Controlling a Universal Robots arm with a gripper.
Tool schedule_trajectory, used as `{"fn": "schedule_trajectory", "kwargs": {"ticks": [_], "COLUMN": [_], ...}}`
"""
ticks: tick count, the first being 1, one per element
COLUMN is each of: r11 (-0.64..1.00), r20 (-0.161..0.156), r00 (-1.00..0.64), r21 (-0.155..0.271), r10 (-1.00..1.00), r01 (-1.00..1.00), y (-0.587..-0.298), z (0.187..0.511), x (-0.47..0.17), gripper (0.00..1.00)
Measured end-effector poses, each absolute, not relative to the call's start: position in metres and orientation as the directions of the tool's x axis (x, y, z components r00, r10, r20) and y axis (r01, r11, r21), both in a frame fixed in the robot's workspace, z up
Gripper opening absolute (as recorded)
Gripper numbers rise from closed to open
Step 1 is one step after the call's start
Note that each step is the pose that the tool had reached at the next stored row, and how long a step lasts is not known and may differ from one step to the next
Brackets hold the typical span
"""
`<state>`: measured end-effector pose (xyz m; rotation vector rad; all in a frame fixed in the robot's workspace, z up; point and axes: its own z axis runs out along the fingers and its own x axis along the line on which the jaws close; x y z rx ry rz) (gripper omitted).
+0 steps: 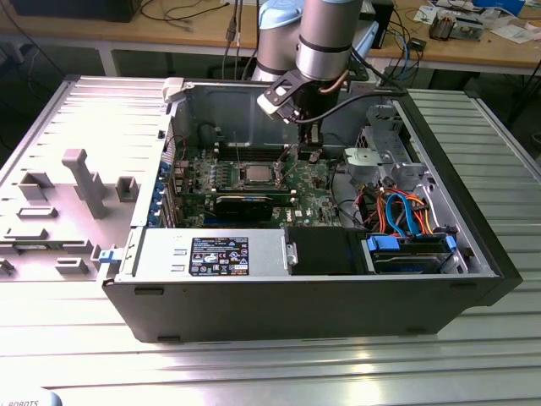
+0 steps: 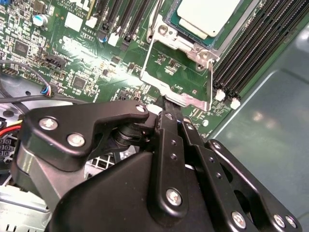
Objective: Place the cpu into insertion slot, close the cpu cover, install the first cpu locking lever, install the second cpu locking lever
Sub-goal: 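Close the cpu cover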
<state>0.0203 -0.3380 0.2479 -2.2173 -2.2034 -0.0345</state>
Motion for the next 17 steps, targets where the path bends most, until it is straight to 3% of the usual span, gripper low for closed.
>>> {"fn": "schedule_trajectory", "kwargs": {"ticks": [17], "r11": [-0.006], "r20": [0.027], "r00": [0.006], "r21": [0.005], "r10": [1.0], "r01": [1.0], "y": [-0.338], "z": [0.2479], "x": [0.01], "gripper": [0.11]}}
